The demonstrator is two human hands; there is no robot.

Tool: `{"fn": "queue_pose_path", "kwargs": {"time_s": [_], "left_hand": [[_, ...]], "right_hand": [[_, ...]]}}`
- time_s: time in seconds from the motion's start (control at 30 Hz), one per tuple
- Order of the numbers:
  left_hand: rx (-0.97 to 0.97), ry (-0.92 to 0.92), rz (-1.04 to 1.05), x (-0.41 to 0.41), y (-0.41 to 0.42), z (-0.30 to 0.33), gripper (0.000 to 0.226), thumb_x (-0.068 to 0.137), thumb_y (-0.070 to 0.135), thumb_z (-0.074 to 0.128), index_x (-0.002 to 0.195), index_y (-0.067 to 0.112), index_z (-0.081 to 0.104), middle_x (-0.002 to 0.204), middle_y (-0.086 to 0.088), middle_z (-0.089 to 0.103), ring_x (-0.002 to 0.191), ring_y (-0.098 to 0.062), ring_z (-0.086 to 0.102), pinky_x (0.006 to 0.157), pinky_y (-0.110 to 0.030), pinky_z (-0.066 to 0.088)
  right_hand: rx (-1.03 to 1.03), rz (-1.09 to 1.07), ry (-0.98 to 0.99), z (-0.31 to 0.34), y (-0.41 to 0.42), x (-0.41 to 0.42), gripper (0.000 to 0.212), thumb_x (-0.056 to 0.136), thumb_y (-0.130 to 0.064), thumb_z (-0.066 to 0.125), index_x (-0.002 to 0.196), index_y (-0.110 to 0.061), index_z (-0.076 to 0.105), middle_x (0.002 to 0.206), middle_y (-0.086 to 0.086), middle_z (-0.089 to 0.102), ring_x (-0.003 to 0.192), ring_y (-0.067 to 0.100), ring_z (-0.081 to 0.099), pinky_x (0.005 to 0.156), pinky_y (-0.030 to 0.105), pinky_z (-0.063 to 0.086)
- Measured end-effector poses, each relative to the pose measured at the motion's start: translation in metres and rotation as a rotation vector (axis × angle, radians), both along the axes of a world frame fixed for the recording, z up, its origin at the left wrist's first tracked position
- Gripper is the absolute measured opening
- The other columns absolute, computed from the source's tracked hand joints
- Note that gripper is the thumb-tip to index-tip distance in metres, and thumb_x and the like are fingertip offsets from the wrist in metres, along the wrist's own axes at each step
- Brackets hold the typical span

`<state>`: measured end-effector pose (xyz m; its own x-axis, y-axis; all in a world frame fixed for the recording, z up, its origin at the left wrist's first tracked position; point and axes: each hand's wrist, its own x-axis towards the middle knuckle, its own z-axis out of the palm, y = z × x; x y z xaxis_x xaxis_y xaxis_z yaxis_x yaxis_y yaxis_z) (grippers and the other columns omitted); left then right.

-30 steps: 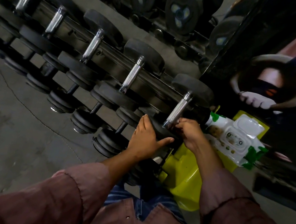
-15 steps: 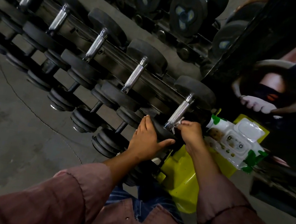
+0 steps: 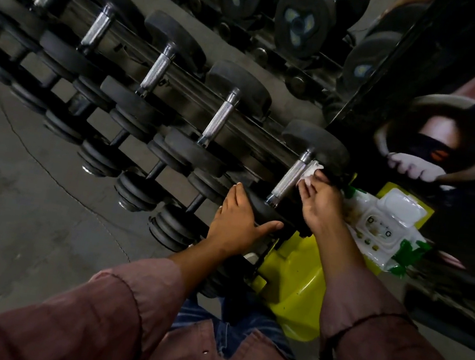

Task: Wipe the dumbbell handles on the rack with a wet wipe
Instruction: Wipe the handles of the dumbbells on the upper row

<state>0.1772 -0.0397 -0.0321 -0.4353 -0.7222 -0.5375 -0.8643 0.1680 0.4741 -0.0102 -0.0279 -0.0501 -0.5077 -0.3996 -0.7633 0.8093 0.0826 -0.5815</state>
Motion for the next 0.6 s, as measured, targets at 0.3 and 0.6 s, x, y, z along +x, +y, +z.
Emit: {"fn": "queue_pose_path", "kwargs": {"time_s": [0.3, 0.6], "left_hand": [[0.010, 0.005, 0.001, 0.001, 0.000, -0.004, 0.133, 0.075, 0.086, 0.055, 0.161, 0.006, -0.006, 0.170, -0.012, -0.002, 0.157, -0.025, 0.000, 0.127, -0.045, 0.015], [0.003, 0.024, 0.008, 0.001, 0.000, -0.005, 0.133, 0.075, 0.085, 0.057, 0.161, 0.005, -0.005, 0.170, -0.013, -0.001, 0.157, -0.025, 0.001, 0.127, -0.045, 0.015]], "right_hand": [[0.239, 0.762, 0.456, 0.007, 0.034, 0.019, 0.027, 0.090, 0.001, 0.060, 0.069, -0.014, 0.068, 0.064, -0.003, 0.068, 0.062, 0.011, 0.067, 0.053, 0.020, 0.050], [0.336, 0.824, 1.199, 0.033, 0.028, 0.012, 0.026, 0.094, -0.006, 0.057, 0.116, -0.010, 0.070, 0.114, 0.010, 0.069, 0.101, 0.021, 0.065, 0.084, 0.021, 0.046]]}}
